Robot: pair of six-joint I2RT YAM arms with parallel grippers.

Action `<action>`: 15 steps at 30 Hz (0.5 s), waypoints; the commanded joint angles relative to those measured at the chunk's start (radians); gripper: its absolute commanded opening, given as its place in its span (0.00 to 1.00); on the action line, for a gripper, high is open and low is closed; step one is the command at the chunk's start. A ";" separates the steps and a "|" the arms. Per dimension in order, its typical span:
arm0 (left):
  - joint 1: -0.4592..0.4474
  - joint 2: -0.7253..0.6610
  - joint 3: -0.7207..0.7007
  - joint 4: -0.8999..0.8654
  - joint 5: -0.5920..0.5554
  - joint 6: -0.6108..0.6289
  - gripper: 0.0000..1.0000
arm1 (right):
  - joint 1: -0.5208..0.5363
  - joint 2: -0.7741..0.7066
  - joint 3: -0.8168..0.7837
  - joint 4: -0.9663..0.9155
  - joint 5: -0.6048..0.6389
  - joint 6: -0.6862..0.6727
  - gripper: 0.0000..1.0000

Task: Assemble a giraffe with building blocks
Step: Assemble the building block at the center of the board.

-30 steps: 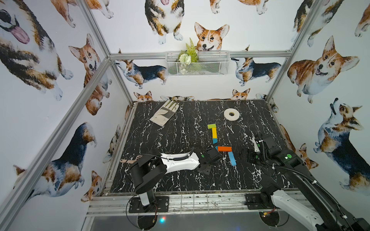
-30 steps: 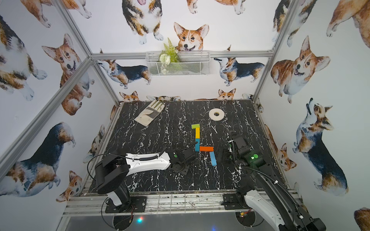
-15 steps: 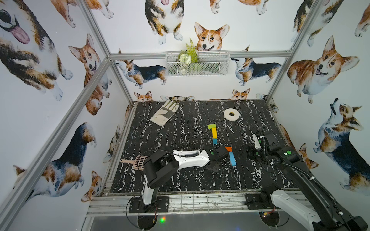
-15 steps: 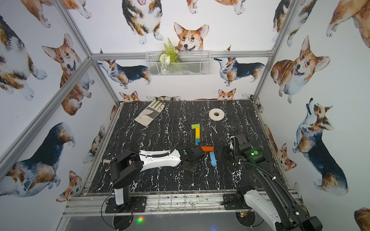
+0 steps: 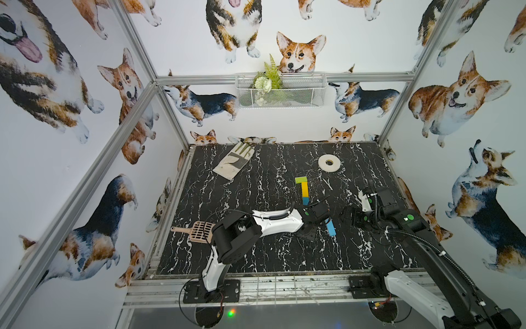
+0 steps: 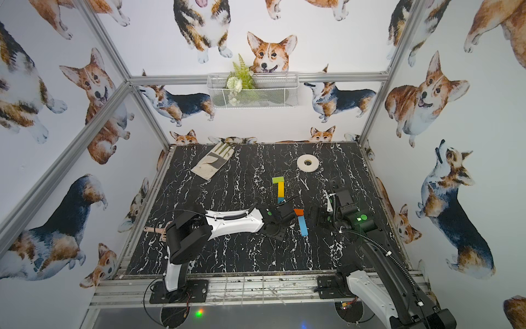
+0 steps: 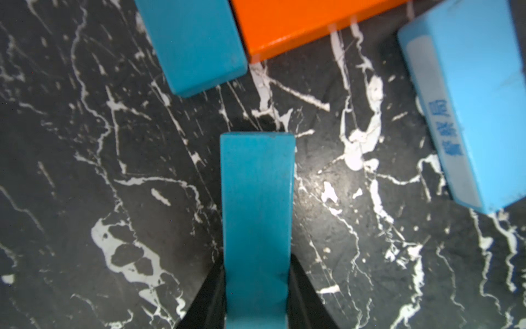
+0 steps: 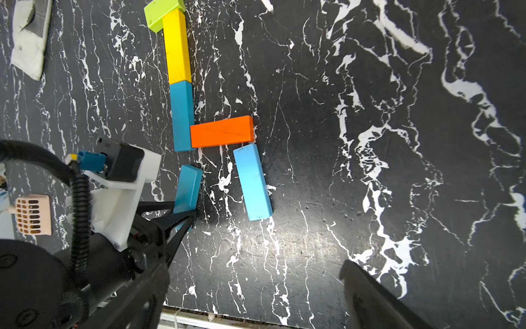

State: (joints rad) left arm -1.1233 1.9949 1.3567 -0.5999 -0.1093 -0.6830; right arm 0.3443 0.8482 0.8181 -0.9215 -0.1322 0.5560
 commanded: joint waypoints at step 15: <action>0.035 0.024 0.027 -0.038 -0.010 0.008 0.31 | -0.018 -0.002 -0.008 0.029 -0.038 -0.008 1.00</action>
State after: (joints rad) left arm -1.0920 2.0090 1.3785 -0.6044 -0.1112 -0.6731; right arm 0.3271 0.8467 0.8120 -0.9146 -0.1608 0.5526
